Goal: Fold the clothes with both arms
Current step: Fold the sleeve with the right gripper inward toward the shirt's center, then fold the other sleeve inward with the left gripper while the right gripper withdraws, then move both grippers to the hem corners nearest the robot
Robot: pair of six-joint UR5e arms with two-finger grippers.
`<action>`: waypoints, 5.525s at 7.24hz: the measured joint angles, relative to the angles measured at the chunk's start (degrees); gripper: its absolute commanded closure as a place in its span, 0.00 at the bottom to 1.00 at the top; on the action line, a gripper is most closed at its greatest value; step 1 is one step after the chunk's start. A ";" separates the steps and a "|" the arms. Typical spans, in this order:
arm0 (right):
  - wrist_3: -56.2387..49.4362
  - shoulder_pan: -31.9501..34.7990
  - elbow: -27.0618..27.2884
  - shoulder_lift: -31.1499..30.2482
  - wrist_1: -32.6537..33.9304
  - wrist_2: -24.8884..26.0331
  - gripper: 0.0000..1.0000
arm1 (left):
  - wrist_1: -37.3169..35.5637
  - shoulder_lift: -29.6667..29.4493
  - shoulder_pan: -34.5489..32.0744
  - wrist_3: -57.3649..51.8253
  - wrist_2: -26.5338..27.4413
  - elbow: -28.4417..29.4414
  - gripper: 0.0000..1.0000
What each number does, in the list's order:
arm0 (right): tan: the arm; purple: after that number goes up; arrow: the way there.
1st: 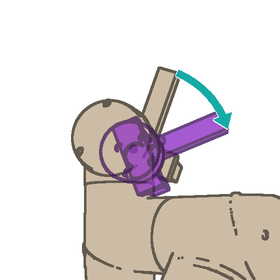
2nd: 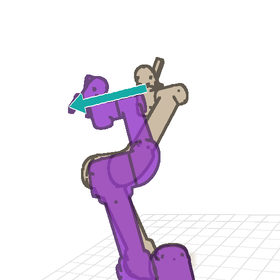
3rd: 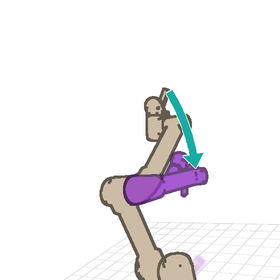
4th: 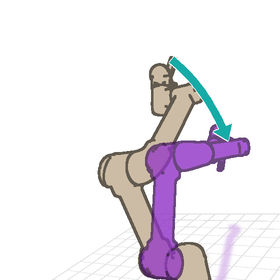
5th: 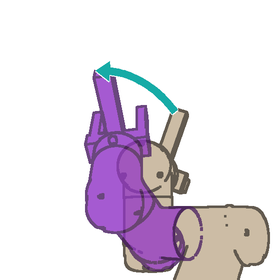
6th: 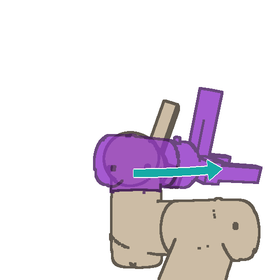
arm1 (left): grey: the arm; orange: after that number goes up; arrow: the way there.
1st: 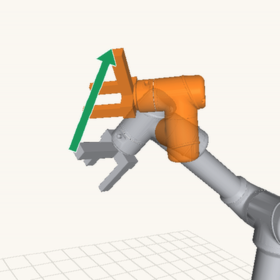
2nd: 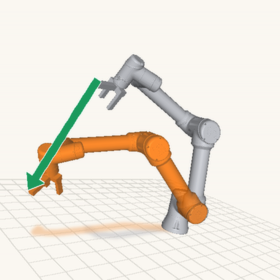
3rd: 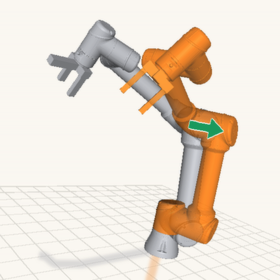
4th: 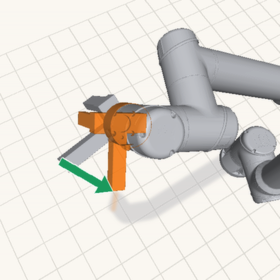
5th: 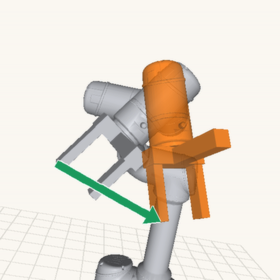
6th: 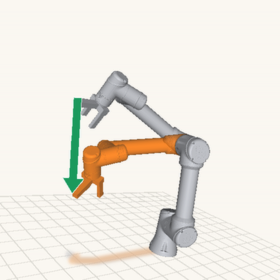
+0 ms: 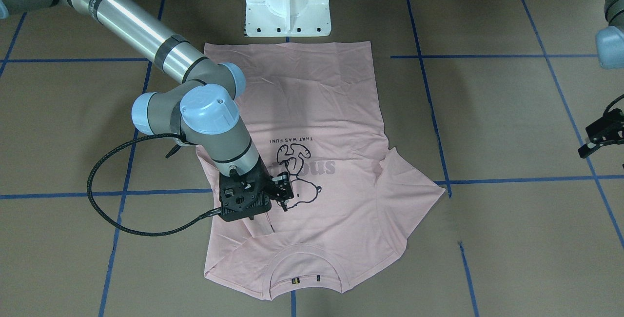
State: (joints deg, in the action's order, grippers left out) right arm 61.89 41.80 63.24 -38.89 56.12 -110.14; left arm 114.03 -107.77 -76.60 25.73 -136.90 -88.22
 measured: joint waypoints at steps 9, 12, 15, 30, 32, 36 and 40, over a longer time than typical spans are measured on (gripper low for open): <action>0.93 6.42 32.61 -18.73 28.39 -11.19 0.00 | 10.15 -6.18 31.31 44.72 38.44 6.85 0.04; 0.97 6.41 32.57 -18.90 28.34 -11.11 0.00 | 11.77 -6.14 32.43 44.76 38.89 8.17 0.10; 1.13 6.22 32.38 -19.02 28.34 -10.98 0.00 | 11.77 -6.18 33.37 44.79 38.90 8.46 0.62; 1.27 5.71 31.63 -22.55 23.45 -10.81 0.00 | 3.80 -31.52 37.56 57.93 38.79 20.24 0.00; 1.79 5.63 31.79 -22.76 22.45 -10.92 0.00 | 3.23 -28.00 37.63 57.55 37.96 13.05 0.00; 14.22 -5.54 45.48 -31.58 22.07 -1.09 0.00 | -0.81 -6.14 38.97 57.36 34.02 -14.46 0.00; 33.81 -31.32 57.79 -41.75 22.19 22.29 0.00 | -0.90 6.88 42.74 57.76 34.25 -28.80 0.00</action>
State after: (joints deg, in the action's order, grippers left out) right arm 95.70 10.48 121.02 -80.64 78.31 -87.85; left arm 113.13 -100.89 -33.86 83.49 -102.66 -117.01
